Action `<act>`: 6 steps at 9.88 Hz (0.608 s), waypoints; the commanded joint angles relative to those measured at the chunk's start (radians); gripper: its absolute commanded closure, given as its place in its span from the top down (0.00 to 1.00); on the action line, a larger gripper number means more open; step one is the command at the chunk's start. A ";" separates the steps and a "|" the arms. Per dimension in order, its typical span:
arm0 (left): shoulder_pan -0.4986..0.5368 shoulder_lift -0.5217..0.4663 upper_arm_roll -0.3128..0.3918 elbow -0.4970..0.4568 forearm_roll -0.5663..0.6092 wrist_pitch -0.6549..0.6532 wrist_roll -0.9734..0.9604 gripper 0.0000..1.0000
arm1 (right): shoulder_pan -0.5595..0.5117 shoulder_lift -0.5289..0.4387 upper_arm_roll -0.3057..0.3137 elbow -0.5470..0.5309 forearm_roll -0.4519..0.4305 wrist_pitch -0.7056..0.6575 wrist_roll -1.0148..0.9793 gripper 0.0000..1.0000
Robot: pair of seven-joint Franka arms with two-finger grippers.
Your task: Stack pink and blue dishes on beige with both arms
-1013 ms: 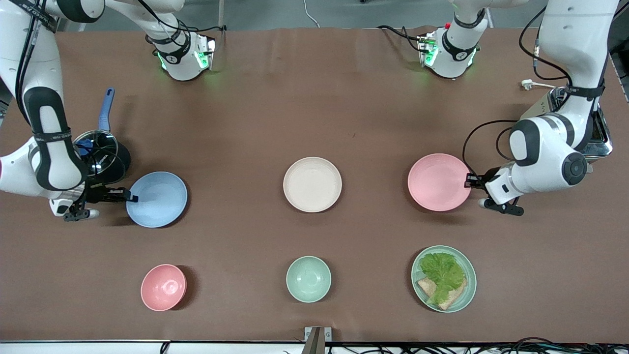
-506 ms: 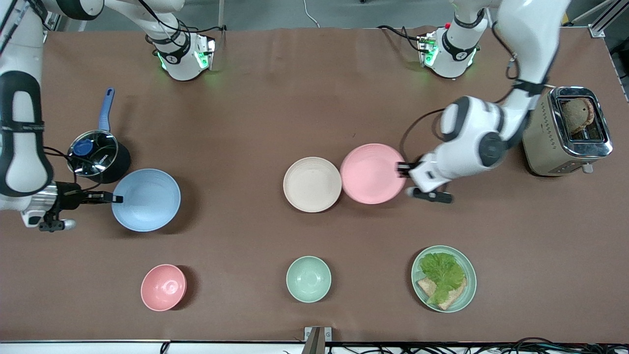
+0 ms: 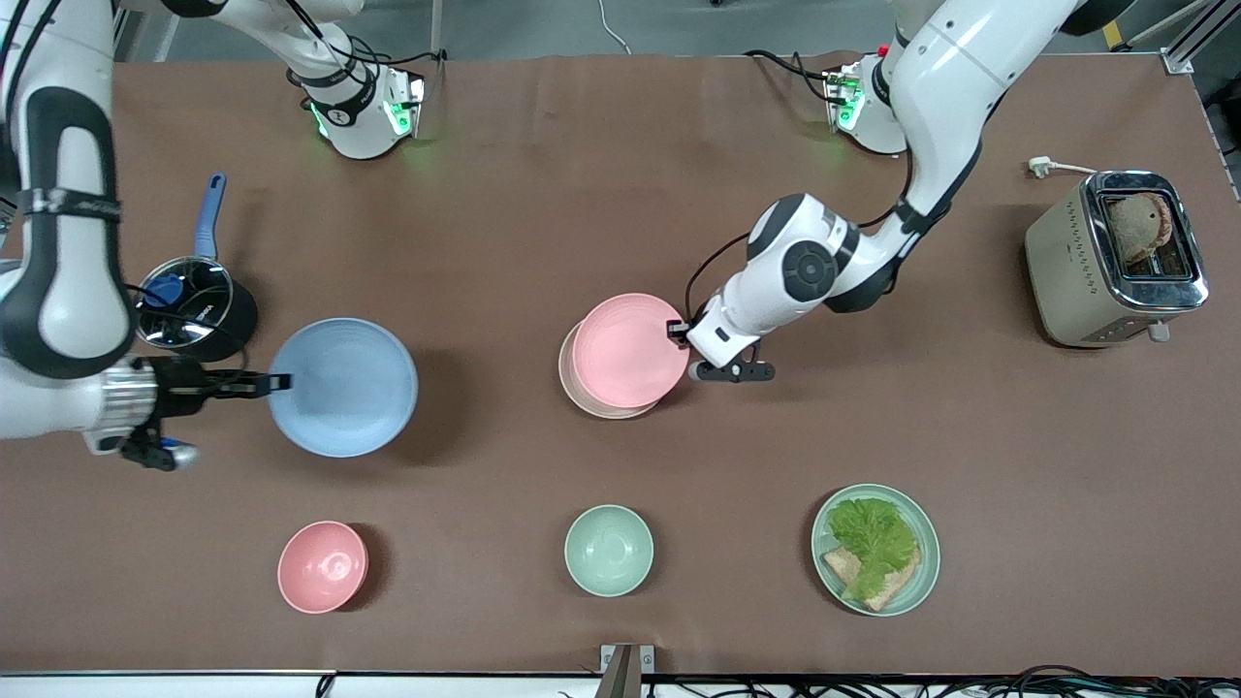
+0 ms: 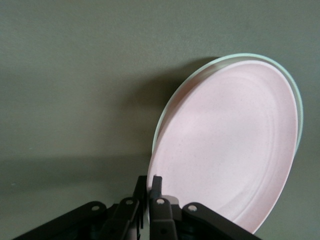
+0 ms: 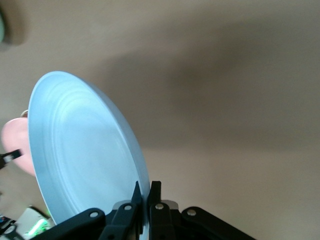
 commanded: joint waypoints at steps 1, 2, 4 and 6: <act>-0.023 0.087 -0.005 0.060 0.073 0.022 -0.109 0.22 | -0.008 -0.066 0.124 -0.097 -0.014 0.077 0.117 0.01; -0.028 0.086 -0.005 0.076 0.076 0.022 -0.152 0.70 | -0.007 -0.076 0.175 -0.138 -0.014 0.133 0.134 0.01; -0.011 -0.004 -0.003 0.021 0.106 0.009 -0.146 1.00 | -0.008 -0.079 0.277 -0.232 -0.014 0.276 0.177 0.01; 0.018 -0.165 0.044 -0.074 0.106 -0.038 -0.073 1.00 | -0.008 -0.079 0.386 -0.318 -0.012 0.447 0.257 0.01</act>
